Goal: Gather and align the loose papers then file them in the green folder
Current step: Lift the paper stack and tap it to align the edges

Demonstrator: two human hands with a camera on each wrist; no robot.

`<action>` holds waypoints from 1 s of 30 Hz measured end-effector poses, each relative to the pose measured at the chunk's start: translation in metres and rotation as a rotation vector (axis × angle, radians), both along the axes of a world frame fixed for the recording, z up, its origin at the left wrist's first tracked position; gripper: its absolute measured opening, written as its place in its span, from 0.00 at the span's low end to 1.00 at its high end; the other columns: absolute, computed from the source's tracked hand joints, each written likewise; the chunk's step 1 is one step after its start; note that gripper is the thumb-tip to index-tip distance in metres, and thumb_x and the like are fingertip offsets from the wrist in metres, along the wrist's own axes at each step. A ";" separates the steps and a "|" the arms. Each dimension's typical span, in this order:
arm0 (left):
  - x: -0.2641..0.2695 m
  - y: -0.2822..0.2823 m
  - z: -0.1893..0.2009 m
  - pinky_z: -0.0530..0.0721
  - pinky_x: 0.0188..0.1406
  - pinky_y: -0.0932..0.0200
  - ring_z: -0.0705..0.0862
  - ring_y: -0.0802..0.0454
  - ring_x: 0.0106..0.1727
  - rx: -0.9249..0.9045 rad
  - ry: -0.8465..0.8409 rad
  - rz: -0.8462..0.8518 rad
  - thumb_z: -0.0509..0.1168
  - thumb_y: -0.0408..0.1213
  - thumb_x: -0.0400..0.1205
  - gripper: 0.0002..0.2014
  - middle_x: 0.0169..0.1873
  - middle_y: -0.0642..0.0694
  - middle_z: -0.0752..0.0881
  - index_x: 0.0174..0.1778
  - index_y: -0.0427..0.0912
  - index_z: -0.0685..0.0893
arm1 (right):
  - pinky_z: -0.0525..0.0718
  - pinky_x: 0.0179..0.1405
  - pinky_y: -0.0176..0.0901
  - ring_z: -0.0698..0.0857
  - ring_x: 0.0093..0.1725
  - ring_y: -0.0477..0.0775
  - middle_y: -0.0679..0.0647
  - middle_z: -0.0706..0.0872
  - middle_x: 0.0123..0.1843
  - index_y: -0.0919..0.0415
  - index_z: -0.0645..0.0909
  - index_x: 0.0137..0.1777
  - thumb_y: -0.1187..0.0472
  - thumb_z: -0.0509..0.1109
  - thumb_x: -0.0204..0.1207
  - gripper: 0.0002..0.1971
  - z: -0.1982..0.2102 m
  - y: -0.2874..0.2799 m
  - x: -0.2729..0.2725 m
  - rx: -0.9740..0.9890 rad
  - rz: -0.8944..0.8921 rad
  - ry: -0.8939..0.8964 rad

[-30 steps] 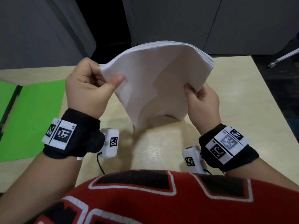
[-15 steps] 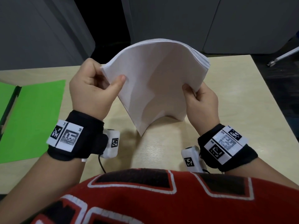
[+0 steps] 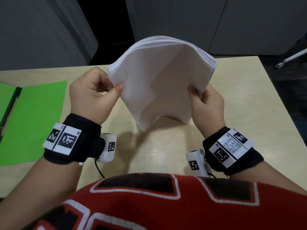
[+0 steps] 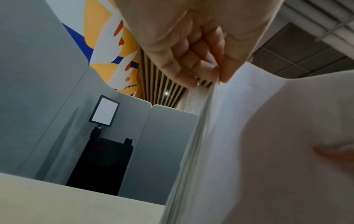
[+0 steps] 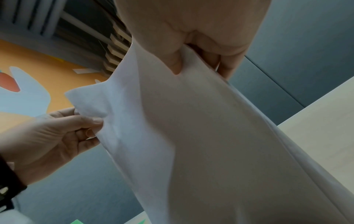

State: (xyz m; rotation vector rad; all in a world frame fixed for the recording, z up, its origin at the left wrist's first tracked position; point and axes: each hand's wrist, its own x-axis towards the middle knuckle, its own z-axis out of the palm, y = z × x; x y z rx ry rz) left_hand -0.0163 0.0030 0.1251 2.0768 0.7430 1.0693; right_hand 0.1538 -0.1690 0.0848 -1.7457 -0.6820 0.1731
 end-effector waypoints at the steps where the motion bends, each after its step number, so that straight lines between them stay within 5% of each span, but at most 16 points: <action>1: 0.001 -0.002 0.000 0.76 0.34 0.68 0.78 0.64 0.30 0.034 0.006 0.016 0.74 0.37 0.71 0.16 0.26 0.60 0.80 0.28 0.55 0.72 | 0.70 0.31 0.22 0.76 0.31 0.32 0.30 0.79 0.26 0.42 0.72 0.30 0.63 0.64 0.81 0.19 0.000 0.000 -0.001 0.000 0.003 -0.004; 6: 0.014 -0.014 -0.004 0.71 0.30 0.72 0.75 0.67 0.25 0.068 -0.020 0.106 0.72 0.34 0.69 0.18 0.24 0.58 0.77 0.25 0.56 0.69 | 0.72 0.33 0.22 0.77 0.33 0.30 0.27 0.81 0.30 0.39 0.75 0.33 0.62 0.63 0.81 0.18 -0.001 0.000 -0.001 -0.003 0.019 0.000; 9: 0.017 -0.013 -0.005 0.75 0.35 0.67 0.76 0.66 0.30 -0.019 -0.057 -0.007 0.71 0.33 0.68 0.17 0.26 0.61 0.78 0.29 0.57 0.70 | 0.73 0.35 0.23 0.78 0.35 0.29 0.26 0.82 0.32 0.38 0.76 0.36 0.63 0.63 0.81 0.18 -0.001 -0.001 -0.001 0.015 0.032 0.006; 13: 0.016 -0.001 -0.008 0.83 0.53 0.44 0.79 0.52 0.55 -0.360 -0.046 -0.167 0.74 0.38 0.63 0.25 0.51 0.51 0.77 0.48 0.59 0.69 | 0.77 0.41 0.28 0.79 0.37 0.29 0.28 0.84 0.33 0.39 0.78 0.40 0.66 0.64 0.80 0.16 -0.004 -0.005 0.000 0.099 0.007 0.096; 16: 0.013 0.008 -0.015 0.84 0.60 0.50 0.84 0.50 0.63 -0.604 -0.033 -0.289 0.78 0.37 0.62 0.35 0.61 0.45 0.84 0.65 0.46 0.73 | 0.78 0.42 0.30 0.80 0.38 0.33 0.33 0.84 0.33 0.44 0.79 0.39 0.66 0.65 0.78 0.14 -0.003 -0.006 0.001 0.145 -0.008 0.167; 20: 0.015 -0.003 -0.020 0.83 0.44 0.75 0.88 0.70 0.45 -0.568 0.210 -0.322 0.72 0.30 0.75 0.13 0.39 0.62 0.91 0.49 0.55 0.84 | 0.79 0.39 0.41 0.79 0.38 0.46 0.51 0.83 0.35 0.60 0.80 0.36 0.66 0.68 0.72 0.05 -0.005 -0.005 0.002 0.086 -0.035 0.227; 22: 0.019 -0.007 -0.027 0.81 0.42 0.77 0.86 0.73 0.42 -0.538 0.254 -0.296 0.69 0.32 0.79 0.10 0.41 0.63 0.89 0.49 0.54 0.83 | 0.82 0.42 0.44 0.84 0.40 0.53 0.57 0.86 0.37 0.66 0.82 0.40 0.66 0.69 0.73 0.03 -0.009 -0.004 0.005 -0.027 -0.032 0.249; 25: 0.022 -0.011 -0.030 0.81 0.45 0.74 0.86 0.71 0.43 -0.515 0.235 -0.235 0.68 0.37 0.80 0.07 0.44 0.63 0.87 0.46 0.57 0.84 | 0.84 0.50 0.47 0.88 0.48 0.53 0.54 0.90 0.43 0.62 0.86 0.47 0.62 0.68 0.77 0.06 -0.011 -0.003 0.004 -0.110 -0.007 0.302; 30: 0.021 -0.007 -0.021 0.80 0.37 0.78 0.85 0.75 0.36 -0.414 0.097 -0.197 0.73 0.35 0.77 0.09 0.28 0.70 0.88 0.38 0.56 0.85 | 0.83 0.43 0.40 0.85 0.41 0.45 0.50 0.87 0.39 0.64 0.85 0.42 0.63 0.71 0.75 0.04 -0.007 -0.007 0.004 0.027 -0.021 0.311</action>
